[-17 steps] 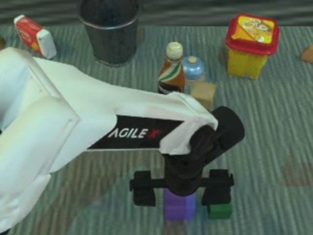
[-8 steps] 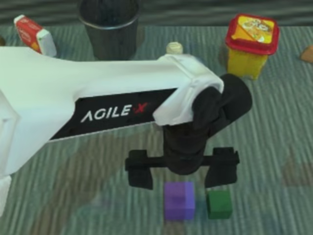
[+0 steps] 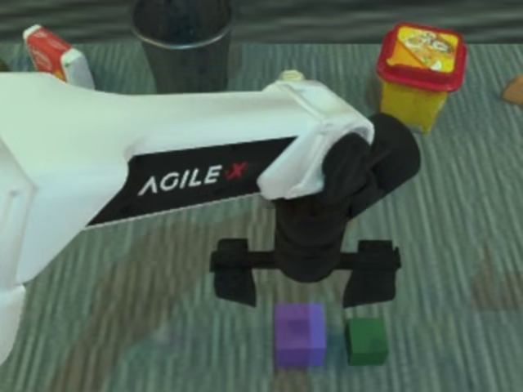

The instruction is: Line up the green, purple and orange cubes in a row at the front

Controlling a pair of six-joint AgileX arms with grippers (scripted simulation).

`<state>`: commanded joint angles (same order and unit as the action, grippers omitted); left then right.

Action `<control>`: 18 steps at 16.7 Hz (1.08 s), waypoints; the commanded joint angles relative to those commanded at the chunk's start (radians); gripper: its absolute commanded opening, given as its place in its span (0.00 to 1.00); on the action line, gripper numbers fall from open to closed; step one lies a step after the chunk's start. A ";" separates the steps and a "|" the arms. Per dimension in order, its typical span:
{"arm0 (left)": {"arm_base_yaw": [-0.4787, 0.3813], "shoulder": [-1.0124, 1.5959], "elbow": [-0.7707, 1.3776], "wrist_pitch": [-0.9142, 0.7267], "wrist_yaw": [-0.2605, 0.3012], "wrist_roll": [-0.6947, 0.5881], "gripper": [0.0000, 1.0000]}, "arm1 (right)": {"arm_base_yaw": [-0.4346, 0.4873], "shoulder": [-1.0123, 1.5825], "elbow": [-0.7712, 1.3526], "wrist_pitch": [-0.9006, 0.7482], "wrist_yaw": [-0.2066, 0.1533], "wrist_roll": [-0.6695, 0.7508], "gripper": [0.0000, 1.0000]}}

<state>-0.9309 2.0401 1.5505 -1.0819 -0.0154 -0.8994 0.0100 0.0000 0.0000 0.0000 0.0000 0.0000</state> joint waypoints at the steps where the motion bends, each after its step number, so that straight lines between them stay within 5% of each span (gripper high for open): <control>1: 0.013 0.014 0.021 -0.008 0.000 0.042 1.00 | 0.000 0.000 0.000 0.000 0.000 0.000 1.00; 7: 0.152 0.139 0.199 -0.081 0.003 0.466 1.00 | 0.000 0.000 0.000 0.000 0.000 0.000 1.00; 18: 0.515 0.370 0.534 -0.229 0.023 1.611 1.00 | 0.000 0.000 0.000 0.000 0.000 0.000 1.00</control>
<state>-0.4163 2.4104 2.0847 -1.3111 0.0072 0.7114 0.0100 0.0000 0.0000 0.0000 0.0000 0.0000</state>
